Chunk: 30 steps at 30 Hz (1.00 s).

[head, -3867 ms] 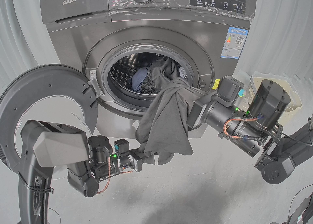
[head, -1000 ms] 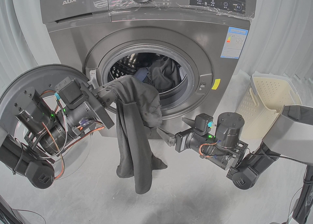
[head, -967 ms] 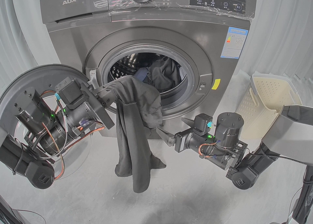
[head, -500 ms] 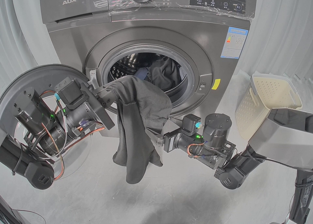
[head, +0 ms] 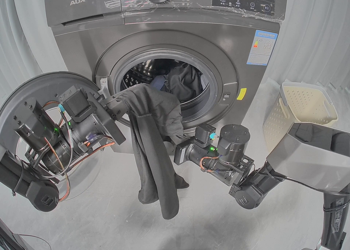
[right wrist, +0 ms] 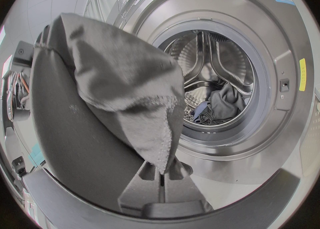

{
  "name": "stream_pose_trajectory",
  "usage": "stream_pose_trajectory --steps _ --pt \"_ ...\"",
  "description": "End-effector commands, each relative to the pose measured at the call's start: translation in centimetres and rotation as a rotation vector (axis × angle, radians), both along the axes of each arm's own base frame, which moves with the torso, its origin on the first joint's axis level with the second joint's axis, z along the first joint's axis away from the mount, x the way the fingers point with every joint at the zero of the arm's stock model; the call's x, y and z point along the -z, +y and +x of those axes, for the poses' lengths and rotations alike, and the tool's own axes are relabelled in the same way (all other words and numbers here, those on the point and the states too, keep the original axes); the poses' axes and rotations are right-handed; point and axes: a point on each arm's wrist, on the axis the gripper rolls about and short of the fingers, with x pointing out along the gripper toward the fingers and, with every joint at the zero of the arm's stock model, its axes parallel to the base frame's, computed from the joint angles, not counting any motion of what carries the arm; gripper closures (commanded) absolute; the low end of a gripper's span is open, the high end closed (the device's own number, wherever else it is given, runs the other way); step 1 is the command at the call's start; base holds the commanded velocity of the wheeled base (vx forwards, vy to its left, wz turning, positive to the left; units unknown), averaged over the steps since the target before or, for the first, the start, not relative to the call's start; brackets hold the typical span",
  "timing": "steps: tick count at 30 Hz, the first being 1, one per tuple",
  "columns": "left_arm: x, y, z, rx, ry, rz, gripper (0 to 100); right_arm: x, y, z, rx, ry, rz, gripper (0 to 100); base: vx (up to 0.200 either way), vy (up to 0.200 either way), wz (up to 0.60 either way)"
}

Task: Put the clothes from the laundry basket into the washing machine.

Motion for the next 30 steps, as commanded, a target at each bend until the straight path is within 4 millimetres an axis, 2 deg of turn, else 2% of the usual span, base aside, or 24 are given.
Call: stream_pose_trajectory --steps 1,7,9,14,15,18,29,30 --pt "1.3 0.3 1.0 -0.028 0.044 0.02 100 -1.5 -0.5 -0.8 -0.003 -0.023 0.025 100 0.0 0.0 0.0" --pt "1.8 0.6 1.5 -0.043 0.056 0.028 100 -3.2 -1.9 -2.5 -0.007 -0.028 0.034 100 0.0 0.0 0.0" --pt "1.6 0.7 1.7 -0.05 0.054 0.022 100 -4.1 -3.0 -3.6 -0.005 -0.027 0.035 100 0.0 0.0 0.0" --pt "1.7 1.1 2.0 -0.067 0.054 0.021 100 -4.8 -3.9 -4.4 0.004 -0.026 0.034 100 0.0 0.0 0.0" --pt "1.5 1.6 2.3 -0.086 0.048 0.015 100 -5.5 -4.7 -4.9 0.01 -0.033 0.04 100 0.0 0.0 0.0" --pt "1.6 2.0 2.7 -0.101 0.051 0.016 100 -6.3 -5.3 -5.5 0.01 -0.043 0.049 100 0.0 0.0 0.0" --pt "1.9 2.1 2.9 -0.108 0.062 0.024 100 -6.5 -5.8 -6.2 0.01 -0.039 0.045 100 0.0 0.0 0.0" --pt "1.9 2.2 3.0 -0.111 0.063 0.023 0 -6.6 -5.8 -6.2 0.01 -0.041 0.047 100 0.0 0.0 0.0"
